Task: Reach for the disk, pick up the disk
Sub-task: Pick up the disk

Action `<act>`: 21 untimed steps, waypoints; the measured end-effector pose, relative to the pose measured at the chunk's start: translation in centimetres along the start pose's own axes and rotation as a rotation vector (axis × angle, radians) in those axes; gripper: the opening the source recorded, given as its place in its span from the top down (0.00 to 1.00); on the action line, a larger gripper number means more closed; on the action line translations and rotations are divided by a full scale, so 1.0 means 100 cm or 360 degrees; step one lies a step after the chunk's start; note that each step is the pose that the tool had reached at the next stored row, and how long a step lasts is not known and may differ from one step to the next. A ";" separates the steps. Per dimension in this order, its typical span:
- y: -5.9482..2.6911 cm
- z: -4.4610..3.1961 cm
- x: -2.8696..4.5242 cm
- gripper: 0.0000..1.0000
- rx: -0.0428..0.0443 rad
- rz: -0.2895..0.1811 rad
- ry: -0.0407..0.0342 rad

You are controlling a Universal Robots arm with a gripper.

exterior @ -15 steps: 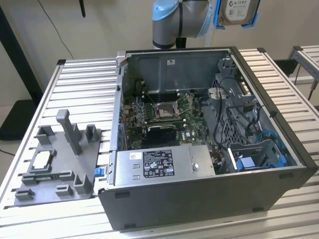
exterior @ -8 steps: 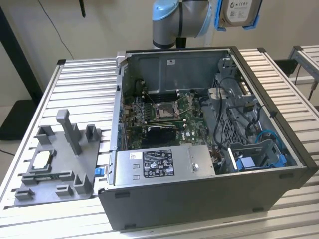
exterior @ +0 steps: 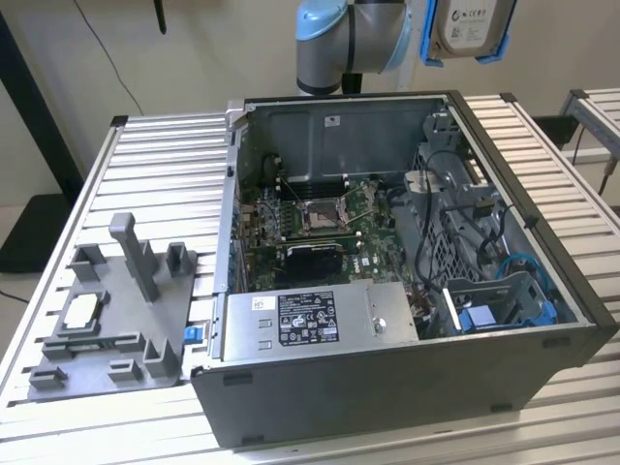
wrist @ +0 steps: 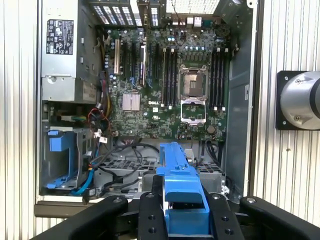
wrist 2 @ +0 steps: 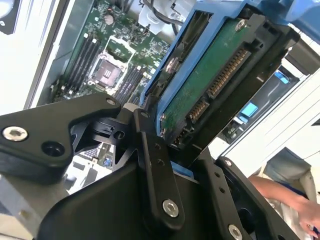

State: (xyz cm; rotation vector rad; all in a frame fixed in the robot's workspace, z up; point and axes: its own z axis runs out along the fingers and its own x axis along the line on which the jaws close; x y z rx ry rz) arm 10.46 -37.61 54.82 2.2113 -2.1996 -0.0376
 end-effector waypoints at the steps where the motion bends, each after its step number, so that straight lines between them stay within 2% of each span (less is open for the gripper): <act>1: 0.0000 0.0000 0.0000 1.00 0.0000 0.0000 0.0000; 5: 0.0000 0.0001 0.0008 1.00 0.0000 0.0000 0.0000; 8: 0.0000 0.0006 0.0043 1.00 0.0000 0.0000 0.0000; 21: 0.0001 0.0027 0.0333 1.00 0.0000 0.0000 0.0000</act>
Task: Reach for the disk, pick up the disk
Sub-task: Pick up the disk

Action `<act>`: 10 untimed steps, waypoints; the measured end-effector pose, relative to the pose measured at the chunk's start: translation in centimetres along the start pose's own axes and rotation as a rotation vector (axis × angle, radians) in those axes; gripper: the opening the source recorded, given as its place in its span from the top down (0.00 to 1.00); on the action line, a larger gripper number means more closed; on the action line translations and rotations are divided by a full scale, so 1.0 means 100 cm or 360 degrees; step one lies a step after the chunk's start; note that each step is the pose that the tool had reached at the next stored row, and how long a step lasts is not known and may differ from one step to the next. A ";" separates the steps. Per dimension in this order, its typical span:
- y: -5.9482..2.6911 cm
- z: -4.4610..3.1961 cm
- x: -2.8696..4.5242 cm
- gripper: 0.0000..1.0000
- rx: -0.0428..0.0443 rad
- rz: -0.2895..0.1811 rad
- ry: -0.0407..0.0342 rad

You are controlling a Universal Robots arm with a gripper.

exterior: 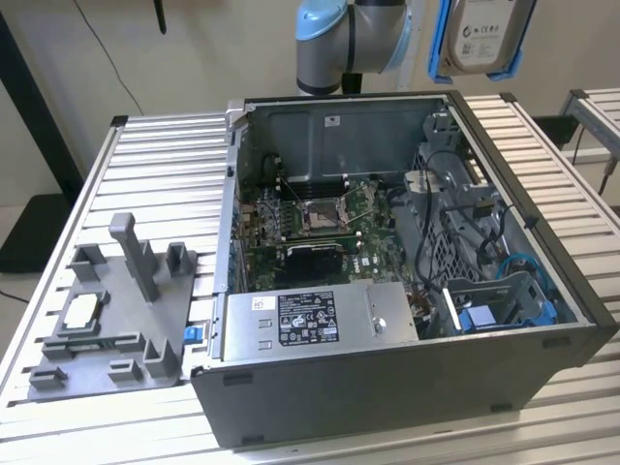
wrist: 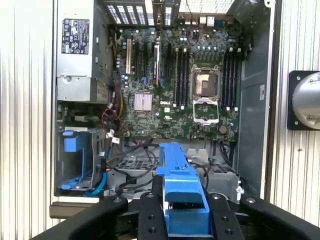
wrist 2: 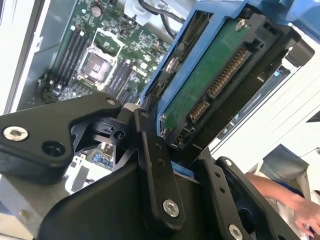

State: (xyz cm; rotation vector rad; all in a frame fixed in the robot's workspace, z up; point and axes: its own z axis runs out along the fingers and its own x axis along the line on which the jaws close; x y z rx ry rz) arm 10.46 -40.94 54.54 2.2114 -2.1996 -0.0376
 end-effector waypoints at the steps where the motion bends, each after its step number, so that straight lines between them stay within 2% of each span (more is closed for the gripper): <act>1: 0.0000 0.0002 0.0028 1.00 0.0000 0.0000 0.0000; 6: 0.0000 0.0013 0.0181 1.00 0.0000 0.0000 0.0000; 10: 0.0001 0.0024 0.0335 1.00 0.0000 0.0000 0.0000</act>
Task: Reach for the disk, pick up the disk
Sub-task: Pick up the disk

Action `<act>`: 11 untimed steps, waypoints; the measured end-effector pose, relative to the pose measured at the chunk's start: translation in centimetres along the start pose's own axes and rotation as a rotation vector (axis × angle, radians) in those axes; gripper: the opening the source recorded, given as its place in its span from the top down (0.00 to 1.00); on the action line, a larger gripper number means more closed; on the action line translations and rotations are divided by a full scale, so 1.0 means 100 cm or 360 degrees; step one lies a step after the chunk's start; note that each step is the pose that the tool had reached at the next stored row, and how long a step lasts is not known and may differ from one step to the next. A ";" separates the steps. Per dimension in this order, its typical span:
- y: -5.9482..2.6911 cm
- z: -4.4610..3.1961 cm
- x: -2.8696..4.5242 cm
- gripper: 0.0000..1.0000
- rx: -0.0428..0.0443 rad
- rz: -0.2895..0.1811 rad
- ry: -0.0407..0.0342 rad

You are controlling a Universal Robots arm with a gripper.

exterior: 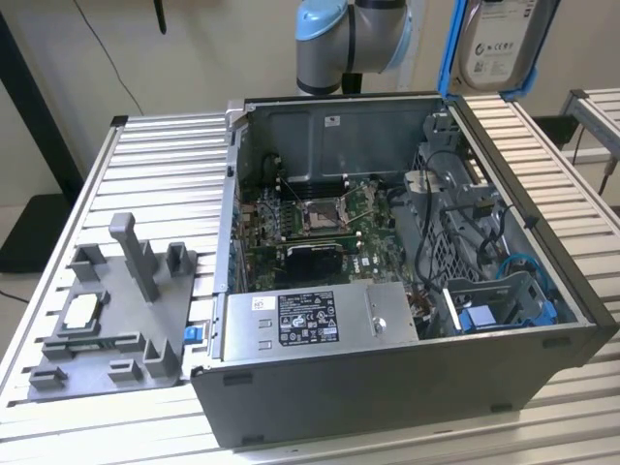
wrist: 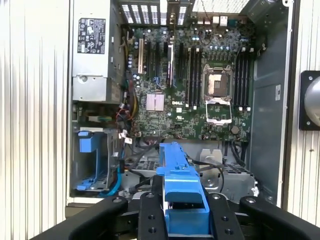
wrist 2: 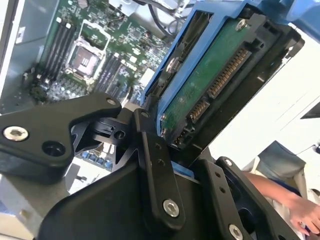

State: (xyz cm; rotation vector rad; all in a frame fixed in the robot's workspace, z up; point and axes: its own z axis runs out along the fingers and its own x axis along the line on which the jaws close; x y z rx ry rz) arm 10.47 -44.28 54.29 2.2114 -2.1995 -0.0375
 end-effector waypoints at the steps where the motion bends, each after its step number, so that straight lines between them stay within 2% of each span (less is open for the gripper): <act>1: 0.0000 0.0003 0.0042 1.00 0.0000 0.0000 0.0000; 11: 0.0001 0.0035 0.0390 1.00 0.0000 0.0000 0.0000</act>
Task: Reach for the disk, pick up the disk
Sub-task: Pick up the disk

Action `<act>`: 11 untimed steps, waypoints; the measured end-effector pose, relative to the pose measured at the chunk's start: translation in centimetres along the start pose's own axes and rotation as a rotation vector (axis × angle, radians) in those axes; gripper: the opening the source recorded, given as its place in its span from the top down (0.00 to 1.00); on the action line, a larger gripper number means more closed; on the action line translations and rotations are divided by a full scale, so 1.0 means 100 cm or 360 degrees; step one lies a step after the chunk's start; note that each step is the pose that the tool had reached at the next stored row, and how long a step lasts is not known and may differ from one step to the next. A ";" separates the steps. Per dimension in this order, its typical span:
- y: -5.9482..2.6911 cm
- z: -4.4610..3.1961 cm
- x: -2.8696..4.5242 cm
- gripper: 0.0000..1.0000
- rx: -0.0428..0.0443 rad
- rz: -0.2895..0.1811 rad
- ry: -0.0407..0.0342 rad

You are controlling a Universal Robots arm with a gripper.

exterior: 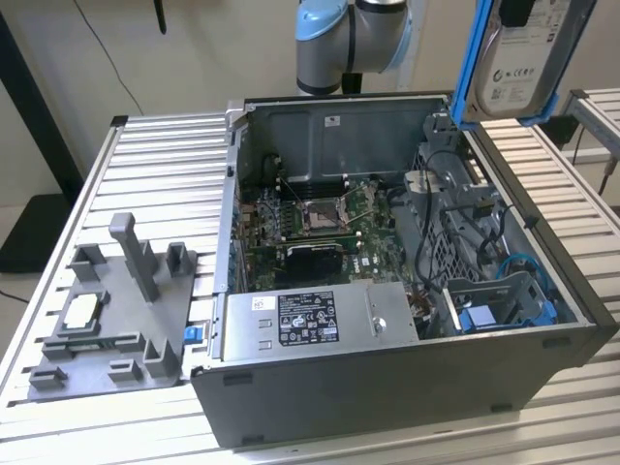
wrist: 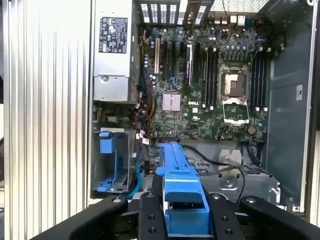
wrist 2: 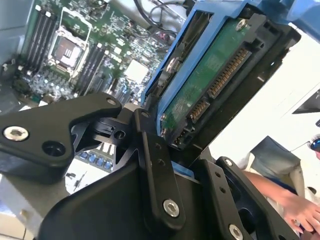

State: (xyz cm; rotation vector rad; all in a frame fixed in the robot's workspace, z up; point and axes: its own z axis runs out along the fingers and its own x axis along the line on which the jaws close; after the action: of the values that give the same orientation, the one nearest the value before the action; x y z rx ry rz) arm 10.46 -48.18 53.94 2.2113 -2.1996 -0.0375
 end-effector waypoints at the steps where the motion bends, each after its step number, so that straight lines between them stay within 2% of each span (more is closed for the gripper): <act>1: 0.0000 0.0003 0.0028 1.00 0.0000 0.0000 0.0000; 11: 0.0000 0.0035 0.0276 1.00 0.0000 0.0000 0.0000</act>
State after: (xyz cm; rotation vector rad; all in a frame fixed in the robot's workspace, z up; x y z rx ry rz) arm 10.46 -50.94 53.60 2.2114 -2.1996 -0.0376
